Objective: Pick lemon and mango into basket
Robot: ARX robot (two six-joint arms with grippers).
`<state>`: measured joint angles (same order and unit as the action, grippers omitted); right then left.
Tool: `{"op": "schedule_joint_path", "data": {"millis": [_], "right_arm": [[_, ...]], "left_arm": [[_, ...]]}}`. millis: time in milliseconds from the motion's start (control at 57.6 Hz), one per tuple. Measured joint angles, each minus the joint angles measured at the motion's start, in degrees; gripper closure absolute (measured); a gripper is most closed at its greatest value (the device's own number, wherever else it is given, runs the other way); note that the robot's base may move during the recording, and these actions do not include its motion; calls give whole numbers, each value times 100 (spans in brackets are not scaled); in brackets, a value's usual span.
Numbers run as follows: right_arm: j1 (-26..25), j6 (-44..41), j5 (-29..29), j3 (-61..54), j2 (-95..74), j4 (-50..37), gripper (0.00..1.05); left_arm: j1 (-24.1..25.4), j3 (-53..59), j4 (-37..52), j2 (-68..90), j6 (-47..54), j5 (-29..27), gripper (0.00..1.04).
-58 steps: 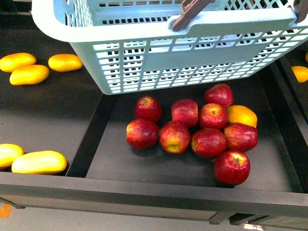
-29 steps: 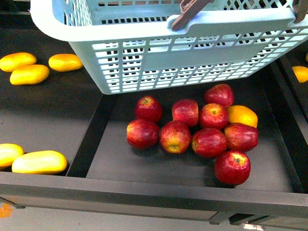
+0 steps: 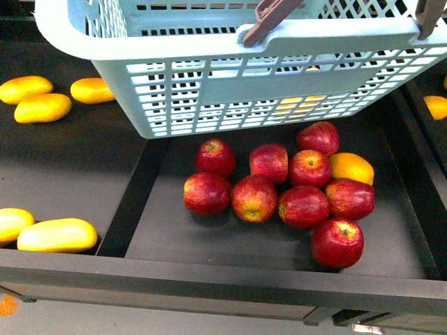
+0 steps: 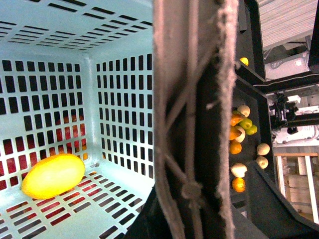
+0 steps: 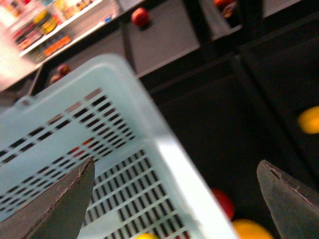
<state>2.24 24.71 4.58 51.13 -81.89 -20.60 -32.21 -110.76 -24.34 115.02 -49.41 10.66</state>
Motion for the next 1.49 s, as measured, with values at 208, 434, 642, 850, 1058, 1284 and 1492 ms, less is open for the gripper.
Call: {"op": "schedule_joint_path", "data": {"millis": [208, 434, 642, 850, 1058, 1284, 1492], "right_arm": [[-227, -1926, -442, -1694, 1200, -1692, 45], [-225, -2352, -461, -3058, 1915, -2072, 89], [-227, -2433, -459, -3703, 2531, -2135, 103], [-227, -2433, -457, -4258, 3248, -1974, 103], [-227, -2435, -457, -4566, 3858, -1659, 103], [-227, -2444, -457, -4725, 4350, -1381, 85], [-227, -2444, -457, -4725, 4360, -1381, 50]], "left_arm": [[0, 2, 0, 0, 2, -2, 100], [0, 2, 0, 0, -4, 20, 100], [0, 2, 0, 0, 2, 7, 100], [0, 2, 0, 0, 2, 17, 100], [0, 2, 0, 0, 2, 17, 100], [0, 2, 0, 0, 2, 7, 100], [0, 2, 0, 0, 0, 15, 100]]}}
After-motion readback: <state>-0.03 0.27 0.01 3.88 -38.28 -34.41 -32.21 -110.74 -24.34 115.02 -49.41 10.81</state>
